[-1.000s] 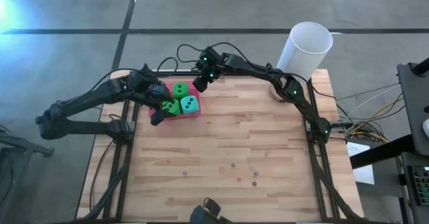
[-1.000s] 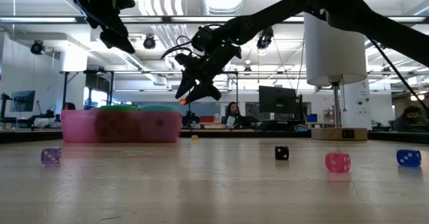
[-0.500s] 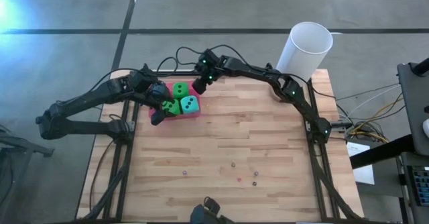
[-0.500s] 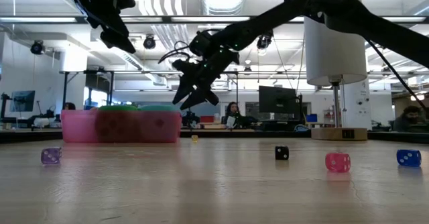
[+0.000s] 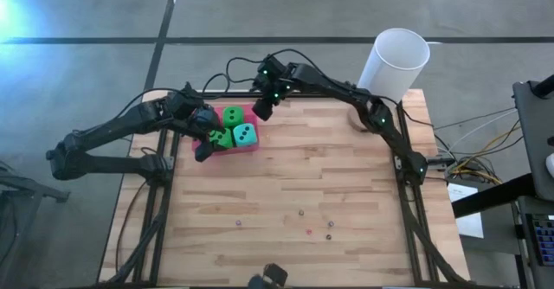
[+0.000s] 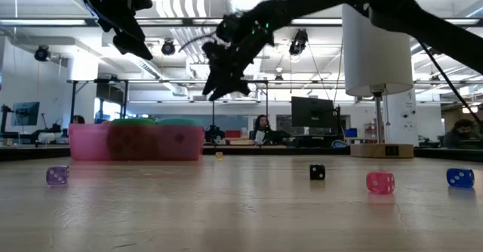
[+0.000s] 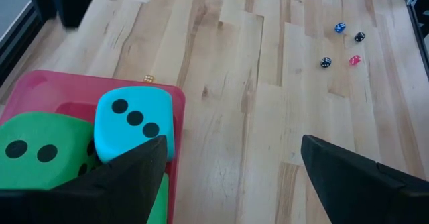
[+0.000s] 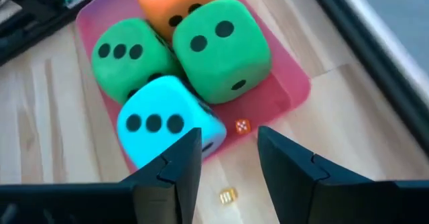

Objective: Pick & Place Dice
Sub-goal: Put the small purple dice into the red bin

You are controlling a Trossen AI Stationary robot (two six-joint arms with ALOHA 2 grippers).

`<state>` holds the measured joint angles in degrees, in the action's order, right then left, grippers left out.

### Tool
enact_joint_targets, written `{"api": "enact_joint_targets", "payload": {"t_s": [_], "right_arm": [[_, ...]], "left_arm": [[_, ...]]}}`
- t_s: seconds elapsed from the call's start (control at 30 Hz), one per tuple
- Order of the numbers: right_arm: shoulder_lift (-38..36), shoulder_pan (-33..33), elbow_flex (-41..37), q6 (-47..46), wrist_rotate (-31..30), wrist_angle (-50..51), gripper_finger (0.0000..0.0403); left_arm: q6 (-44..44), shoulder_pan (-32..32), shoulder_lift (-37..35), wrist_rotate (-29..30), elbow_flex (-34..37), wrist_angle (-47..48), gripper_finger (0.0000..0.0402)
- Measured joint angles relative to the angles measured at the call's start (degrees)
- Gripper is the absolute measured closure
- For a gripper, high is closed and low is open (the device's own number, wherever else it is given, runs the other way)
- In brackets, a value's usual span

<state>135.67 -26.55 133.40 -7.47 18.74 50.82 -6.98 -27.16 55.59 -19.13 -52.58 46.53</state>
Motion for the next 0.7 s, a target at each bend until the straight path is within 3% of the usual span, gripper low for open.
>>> {"api": "enact_joint_targets", "payload": {"t_s": [0.27,0.7], "right_arm": [[-6.7,4.5,-0.6,1.7,-13.3,7.4,0.0265],[-14.5,10.3,-3.5,-1.4,-14.6,15.9,0.0263]], "left_arm": [[-0.3,0.1,0.0,0.0,0.1,1.3,0.0054],[-4.0,0.8,0.0,0.0,0.1,6.4,0.0053]]}}
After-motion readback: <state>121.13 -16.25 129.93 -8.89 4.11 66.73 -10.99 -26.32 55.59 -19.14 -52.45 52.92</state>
